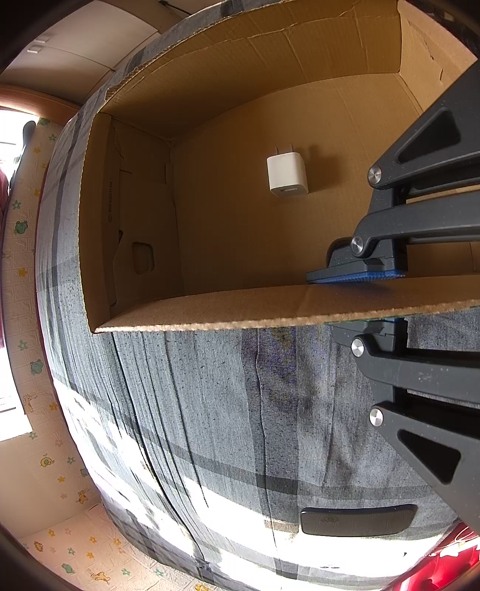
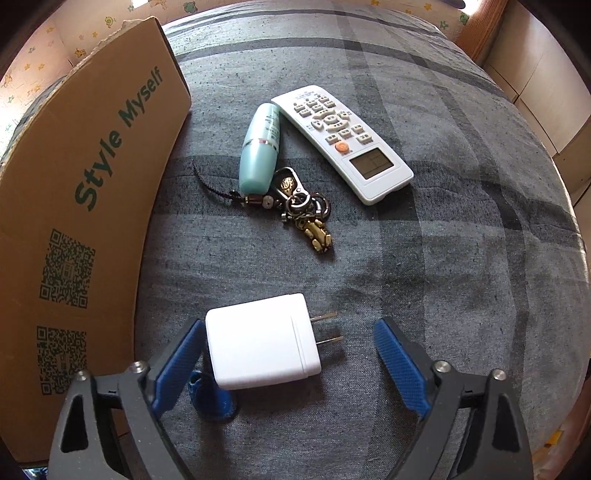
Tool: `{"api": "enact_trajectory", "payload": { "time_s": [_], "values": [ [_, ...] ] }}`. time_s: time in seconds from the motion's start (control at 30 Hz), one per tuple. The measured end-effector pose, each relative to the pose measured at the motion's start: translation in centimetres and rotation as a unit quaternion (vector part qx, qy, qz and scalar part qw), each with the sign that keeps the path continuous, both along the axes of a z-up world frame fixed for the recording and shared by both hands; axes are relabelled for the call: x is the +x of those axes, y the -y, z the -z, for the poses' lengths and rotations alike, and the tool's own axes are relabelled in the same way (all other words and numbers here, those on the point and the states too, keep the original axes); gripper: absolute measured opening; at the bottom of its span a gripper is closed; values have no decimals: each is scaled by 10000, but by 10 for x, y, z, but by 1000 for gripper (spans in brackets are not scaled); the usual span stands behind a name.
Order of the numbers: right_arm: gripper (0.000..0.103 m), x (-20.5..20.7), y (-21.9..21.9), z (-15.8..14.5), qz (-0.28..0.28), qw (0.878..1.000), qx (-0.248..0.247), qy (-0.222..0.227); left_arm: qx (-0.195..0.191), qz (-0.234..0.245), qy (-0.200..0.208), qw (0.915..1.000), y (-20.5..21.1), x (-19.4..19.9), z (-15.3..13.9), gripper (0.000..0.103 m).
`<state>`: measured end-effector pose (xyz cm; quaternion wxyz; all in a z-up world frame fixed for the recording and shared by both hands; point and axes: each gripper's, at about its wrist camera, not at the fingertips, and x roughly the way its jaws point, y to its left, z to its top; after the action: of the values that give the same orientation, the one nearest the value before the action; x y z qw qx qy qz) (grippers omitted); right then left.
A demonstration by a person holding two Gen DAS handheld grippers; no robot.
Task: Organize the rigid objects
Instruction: 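Grasp the larger white charger with the right gripper and lift it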
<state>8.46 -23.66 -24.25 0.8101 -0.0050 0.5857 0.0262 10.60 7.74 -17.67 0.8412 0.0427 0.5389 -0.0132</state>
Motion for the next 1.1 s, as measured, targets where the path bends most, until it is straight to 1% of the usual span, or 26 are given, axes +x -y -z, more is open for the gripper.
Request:
{"api": "enact_trajectory", "payload": {
  "time_s": [0.03,0.1,0.2,0.37,0.7,0.93,1.1],
  "values": [
    [79,1,1,1,-1,10000,33,-36,2,3,0,10000,0,0,0,14],
    [72,0,0,2,-21,9999,87,-48,12,8,3,10000,0,0,0,14],
    [71,-2,-3,0,-71,10000,38,-36,9,3,7,10000,-1,-1,-1,14],
    [71,-4,-1,-6,17,9999,108,32,-8,-3,12,10000,-1,-1,-1,14],
    [71,4,-3,-36,-27,9999,43,148,-20,-4,8,10000,-1,-1,0,14],
    [71,7,-9,-67,-131,9995,2,286,-35,-10,6,10000,-1,-1,0,14],
    [71,10,-15,-84,-173,9993,-1,342,-33,-8,3,10000,-2,-1,0,14]
  ]
}}
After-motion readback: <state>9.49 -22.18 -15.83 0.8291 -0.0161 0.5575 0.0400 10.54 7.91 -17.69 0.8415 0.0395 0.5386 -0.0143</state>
